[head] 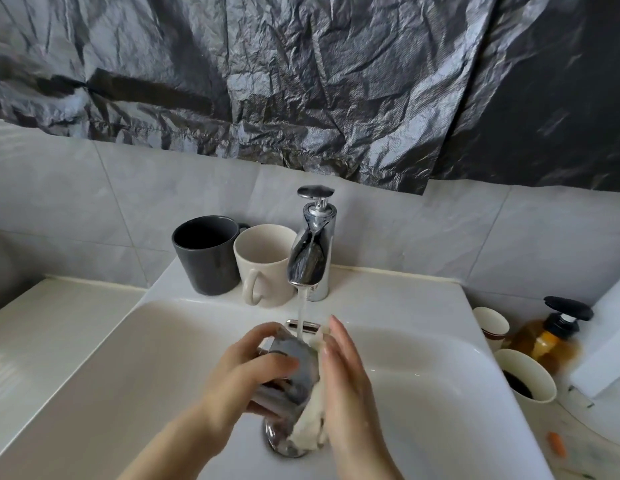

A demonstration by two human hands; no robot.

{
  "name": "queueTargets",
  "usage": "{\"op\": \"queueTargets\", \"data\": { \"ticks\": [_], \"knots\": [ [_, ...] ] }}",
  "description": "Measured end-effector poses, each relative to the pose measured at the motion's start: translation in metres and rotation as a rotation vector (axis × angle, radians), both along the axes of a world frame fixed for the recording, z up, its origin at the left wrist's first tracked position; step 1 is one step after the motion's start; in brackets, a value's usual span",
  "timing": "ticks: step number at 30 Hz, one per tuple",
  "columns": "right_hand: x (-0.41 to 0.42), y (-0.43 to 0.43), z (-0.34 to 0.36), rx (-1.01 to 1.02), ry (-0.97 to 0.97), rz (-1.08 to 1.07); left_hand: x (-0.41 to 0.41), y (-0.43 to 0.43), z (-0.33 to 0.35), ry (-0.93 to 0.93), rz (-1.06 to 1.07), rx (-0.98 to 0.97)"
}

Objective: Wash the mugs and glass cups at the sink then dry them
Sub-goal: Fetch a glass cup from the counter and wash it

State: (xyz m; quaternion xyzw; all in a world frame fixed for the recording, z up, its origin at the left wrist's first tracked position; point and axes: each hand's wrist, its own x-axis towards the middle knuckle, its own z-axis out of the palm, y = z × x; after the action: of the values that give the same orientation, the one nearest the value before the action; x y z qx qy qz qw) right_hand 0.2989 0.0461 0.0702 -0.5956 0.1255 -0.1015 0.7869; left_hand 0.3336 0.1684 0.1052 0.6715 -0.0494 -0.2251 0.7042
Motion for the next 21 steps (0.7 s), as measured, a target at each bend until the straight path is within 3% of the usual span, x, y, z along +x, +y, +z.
{"op": "queueTargets", "data": {
  "ticks": [3, 5, 7, 10, 12, 17, 21],
  "knots": [
    [0.0, -0.011, 0.007, 0.497, 0.177, 0.104, -0.002, -0.001, -0.001, 0.011, -0.007, -0.024],
    [-0.003, -0.008, 0.008, 0.532, 0.262, 0.141, -0.002, -0.005, -0.008, -0.008, 0.063, -0.058],
    [-0.006, -0.004, 0.007, 0.405, 0.254, 0.109, -0.002, -0.008, -0.015, 0.011, 0.162, -0.086],
    [-0.006, 0.002, 0.001, -0.111, 0.127, 0.001, -0.002, -0.011, -0.019, 0.116, 0.302, -0.244],
    [-0.01, 0.006, 0.005, -0.335, 0.043, -0.022, -0.004, -0.01, -0.014, 0.18, 0.217, -0.284],
    [-0.009, 0.007, 0.01, -0.386, -0.096, -0.048, -0.01, -0.008, -0.006, 0.35, -0.071, -0.267],
    [-0.011, 0.0, 0.004, -0.447, -0.08, -0.131, -0.005, -0.001, -0.013, 0.399, -0.204, -0.125]
  ]
}}
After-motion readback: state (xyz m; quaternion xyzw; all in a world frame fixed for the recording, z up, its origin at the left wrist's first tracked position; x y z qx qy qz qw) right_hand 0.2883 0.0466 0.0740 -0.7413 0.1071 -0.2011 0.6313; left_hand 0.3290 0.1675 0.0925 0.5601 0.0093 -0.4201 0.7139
